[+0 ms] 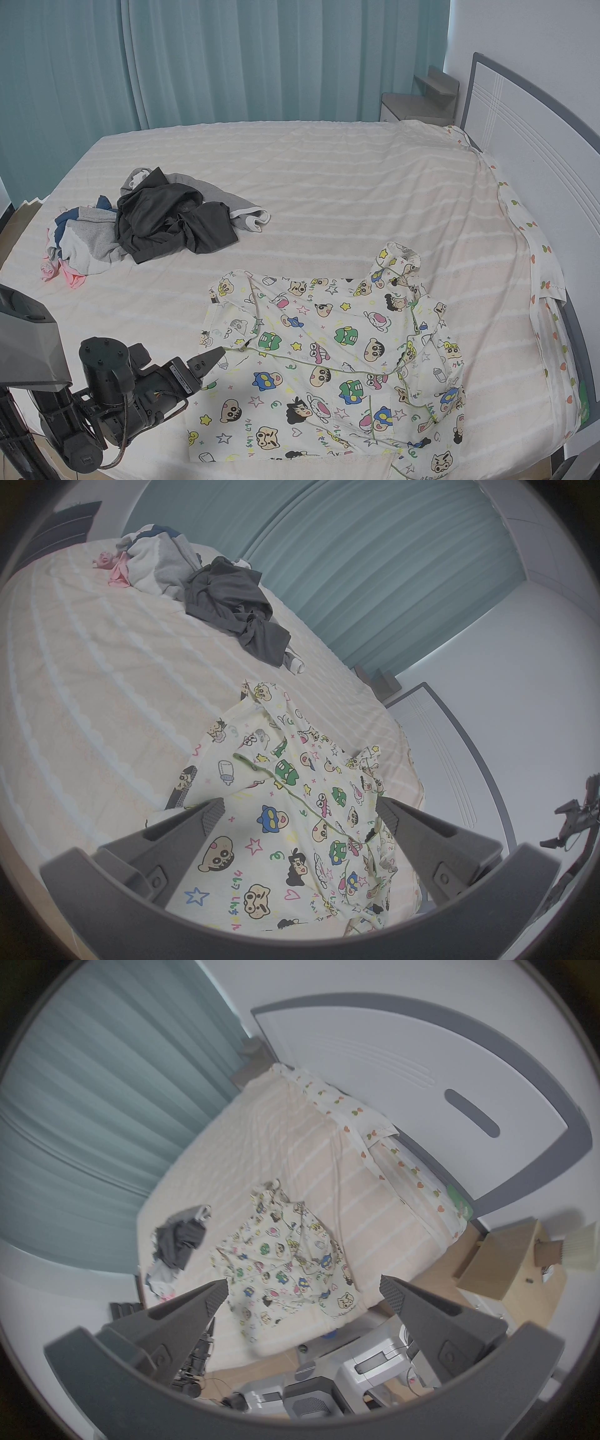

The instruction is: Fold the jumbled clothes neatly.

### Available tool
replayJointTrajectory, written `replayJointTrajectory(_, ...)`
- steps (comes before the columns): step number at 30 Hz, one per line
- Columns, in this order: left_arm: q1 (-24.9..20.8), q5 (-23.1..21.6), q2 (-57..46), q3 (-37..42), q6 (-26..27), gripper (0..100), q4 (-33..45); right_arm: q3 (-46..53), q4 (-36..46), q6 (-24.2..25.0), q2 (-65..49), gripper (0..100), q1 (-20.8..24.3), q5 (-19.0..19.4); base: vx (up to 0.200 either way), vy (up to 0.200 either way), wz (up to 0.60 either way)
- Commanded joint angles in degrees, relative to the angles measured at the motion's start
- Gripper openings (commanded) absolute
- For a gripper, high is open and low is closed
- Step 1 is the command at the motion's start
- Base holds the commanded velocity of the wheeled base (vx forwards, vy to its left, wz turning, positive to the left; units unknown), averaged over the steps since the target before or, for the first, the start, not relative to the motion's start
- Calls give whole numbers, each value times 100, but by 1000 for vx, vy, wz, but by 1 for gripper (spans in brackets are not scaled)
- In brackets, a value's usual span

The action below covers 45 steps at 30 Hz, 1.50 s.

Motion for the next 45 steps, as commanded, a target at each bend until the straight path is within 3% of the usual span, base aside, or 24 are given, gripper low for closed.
replayJointTrajectory(1, 18, -14, -123, -5, 154, 100, -102, 1, -31, -312, -1799, 100, -983, 489, 0, 0, 0)
replayJointTrajectory(7, 27, 22, -132, -5, 408, 100, -102, 61, -1297, -734, -3452, 100, -1053, 542, 0, 0, 0)
replayJointTrajectory(9, 27, 30, -132, -5, 435, 100, -102, 993, -1754, -848, -3839, 100, -1115, 594, 0, 0, 0)
replayJointTrajectory(10, 27, 30, -123, -13, 444, 100, -102, 2399, -2650, -1182, -4392, 100, -1220, 726, 0, 0, 0)
replayJointTrajectory(13, 36, 39, -70, -66, 470, 100, -102, 4789, -4285, -1885, -5174, 100, -1185, 963, 0, 0, 0)
replayJointTrajectory(15, 36, 39, -70, -66, 470, 100, -102, 4789, -4285, -1885, -5174, 100, -1185, 963, 0, 0, 0)
replayJointTrajectory(16, 18, 162, 44, -145, 681, 100, -102, 6908, -5630, -2448, -5552, 100, -1176, 1016, 0, 0, 0)
replayJointTrajectory(20, 150, 567, 483, -567, 1498, 100, -102, 8516, -7027, -2509, -5473, 100, -1071, 1297, 0, 0, 0)
replayJointTrajectory(21, 203, 804, 685, -875, 1806, 100, -102, 8991, -7520, -2492, -5333, 100, -1009, 1570, 0, 0, 0)
replayJointTrajectory(24, 203, 821, 712, -910, 1832, 100, -102, 9035, -7555, -2492, -5315, 100, -1009, 1596, 0, 0, 0)
replayJointTrajectory(25, 211, 918, 1239, -1745, 2307, 100, -67, 10045, -8258, -2571, -4884, 100, -974, 2115, 0, 0, 0)
replayJointTrajectory(27, 211, 927, 1450, -2061, 2509, 100, 162, 10309, -8583, -2518, -4779, 100, -913, 2282, 0, 0, 0)
replayJointTrajectory(29, 211, 1076, 1644, -2826, 2658, 100, 997, 10845, -9005, -2483, -4814, 100, -886, 2466, 0, 0, 0)
replayJointTrajectory(34, 141, 1208, 1644, -3968, 2694, 100, 2623, 11135, -8996, -2800, -5429, 100, -983, 2115, 0, 0, 0)
replayJointTrajectory(38, 0, 1270, 1810, -4680, 2817, 100, 3730, 11232, -8671, -2800, -5825, 100, -965, 2053, 0, 0, 0)
replayJointTrajectory(45, -228, 1401, 2540, -5217, 2404, 100, 3888, 11223, -8653, -2597, -5974, 100, -930, 2036, 0, 0, 0)
